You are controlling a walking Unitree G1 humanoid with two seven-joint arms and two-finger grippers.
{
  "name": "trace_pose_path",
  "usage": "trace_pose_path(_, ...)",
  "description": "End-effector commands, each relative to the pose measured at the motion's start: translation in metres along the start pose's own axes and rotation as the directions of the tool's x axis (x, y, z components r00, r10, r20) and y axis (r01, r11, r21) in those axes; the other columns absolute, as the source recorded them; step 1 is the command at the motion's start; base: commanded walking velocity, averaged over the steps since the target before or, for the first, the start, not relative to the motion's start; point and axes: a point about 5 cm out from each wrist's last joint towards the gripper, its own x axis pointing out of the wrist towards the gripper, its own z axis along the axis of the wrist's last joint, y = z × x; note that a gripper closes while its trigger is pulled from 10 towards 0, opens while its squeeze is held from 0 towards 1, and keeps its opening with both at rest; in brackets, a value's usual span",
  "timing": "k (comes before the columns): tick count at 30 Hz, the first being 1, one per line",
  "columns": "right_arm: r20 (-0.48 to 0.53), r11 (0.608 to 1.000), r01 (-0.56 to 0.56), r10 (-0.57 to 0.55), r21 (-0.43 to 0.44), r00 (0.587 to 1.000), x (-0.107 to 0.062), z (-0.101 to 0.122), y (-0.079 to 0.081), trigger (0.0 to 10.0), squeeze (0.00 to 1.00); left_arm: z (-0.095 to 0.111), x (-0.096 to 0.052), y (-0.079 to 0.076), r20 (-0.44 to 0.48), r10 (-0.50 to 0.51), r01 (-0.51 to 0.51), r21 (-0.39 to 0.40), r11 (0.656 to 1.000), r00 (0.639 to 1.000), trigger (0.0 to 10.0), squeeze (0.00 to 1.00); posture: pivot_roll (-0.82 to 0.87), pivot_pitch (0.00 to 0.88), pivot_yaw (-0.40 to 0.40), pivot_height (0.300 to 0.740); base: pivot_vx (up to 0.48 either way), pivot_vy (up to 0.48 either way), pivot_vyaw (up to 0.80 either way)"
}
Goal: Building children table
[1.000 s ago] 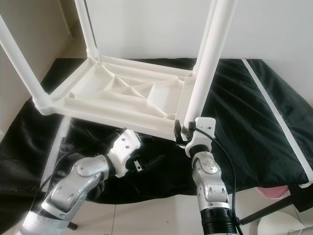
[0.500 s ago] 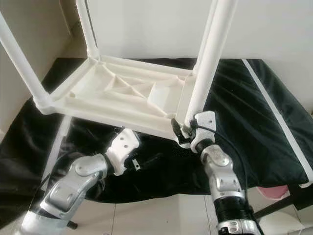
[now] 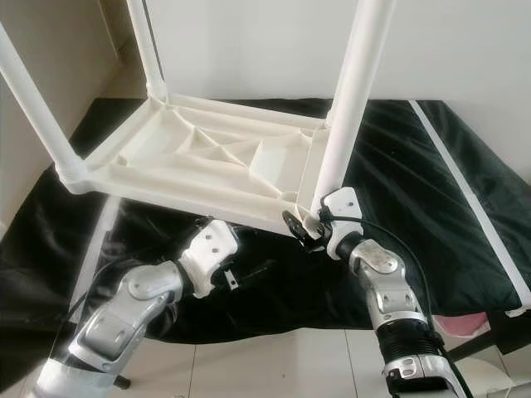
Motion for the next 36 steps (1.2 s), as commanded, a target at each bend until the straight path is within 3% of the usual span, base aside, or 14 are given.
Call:
trace_pose_path(1,-0.014,1.000,-0.010,0.010,-0.011,1.000,-0.003,-0.003,-0.005,0.9,0.00,-0.006,0.001,-0.003,-0.020,0.012,-0.012,0.006,1.000,1.000,10.0,0.00,0.04,0.053,-0.027,0.740,0.000,0.000,0.00)
trace_pose_path(3,-0.016,1.000,-0.009,0.009,-0.012,1.000,-0.004,-0.003,-0.006,0.9,0.00,-0.006,0.001,-0.003,-0.020,0.011,-0.011,0.006,1.000,1.000,10.0,0.00,0.04,0.053,-0.027,0.740,0.000,0.000,0.00)
trace_pose_path(4,-0.022,1.000,-0.003,0.003,-0.011,1.000,-0.004,-0.004,-0.007,0.0,0.00,-0.005,0.001,-0.003,-0.019,0.010,-0.010,0.007,1.000,1.000,10.0,0.00,0.04,0.051,-0.027,0.740,0.000,0.000,0.00)
trace_pose_path(8,-0.034,1.000,0.005,-0.005,0.002,0.999,-0.006,-0.008,-0.008,0.0,0.00,-0.005,0.001,-0.002,-0.019,0.010,-0.010,0.009,1.000,1.000,10.0,0.00,0.05,0.050,-0.027,0.740,0.000,0.000,0.00)
trace_pose_path(9,-0.039,1.000,0.002,-0.002,0.010,0.999,-0.007,-0.009,-0.007,0.6,0.00,-0.005,0.001,-0.002,-0.018,0.009,-0.009,0.008,1.000,1.000,10.0,0.00,0.05,0.046,-0.025,0.740,0.000,0.000,0.00)
trace_pose_path(10,-0.046,1.000,0.009,-0.008,0.012,0.999,-0.008,-0.011,-0.007,10.0,0.00,-0.006,0.000,-0.003,-0.019,0.008,-0.008,0.010,1.000,1.000,10.0,0.00,0.04,0.040,-0.021,0.740,0.000,0.000,0.00)
trace_pose_path(23,-0.077,0.996,0.054,-0.048,0.069,0.996,-0.005,-0.019,0.001,10.0,0.00,-0.005,0.003,0.000,-0.011,0.008,-0.008,0.010,1.000,1.000,10.0,0.00,0.03,0.045,-0.019,0.740,0.000,0.000,0.00)
trace_pose_path(25,-0.087,0.989,0.107,-0.098,0.103,0.991,-0.005,-0.022,0.007,10.0,0.00,-0.006,0.003,-0.001,-0.013,0.002,-0.003,-0.007,1.000,1.000,10.0,0.00,0.03,0.047,-0.018,0.740,0.000,0.000,0.00)
trace_pose_path(33,-0.090,0.969,0.223,-0.215,0.102,0.973,-0.004,-0.022,0.013,10.0,0.00,-0.004,0.002,-0.006,0.002,-0.034,0.034,-0.029,0.999,0.999,10.0,0.00,0.03,0.056,-0.014,0.740,0.000,0.000,0.00)
trace_pose_path(35,-0.121,0.951,0.287,-0.273,0.118,0.954,-0.003,-0.025,0.013,10.0,0.00,-0.005,0.002,-0.004,-0.002,-0.028,0.028,-0.021,0.999,1.000,10.0,0.00,0.03,0.055,-0.017,0.740,0.000,0.000,0.00)
trace_pose_path(36,-0.169,0.909,0.394,-0.371,0.134,0.913,-0.004,-0.029,0.017,10.0,0.00,-0.005,0.003,-0.001,-0.002,0.000,0.000,-0.018,1.000,1.000,10.0,0.00,0.02,0.055,-0.013,0.740,0.000,0.000,0.00)
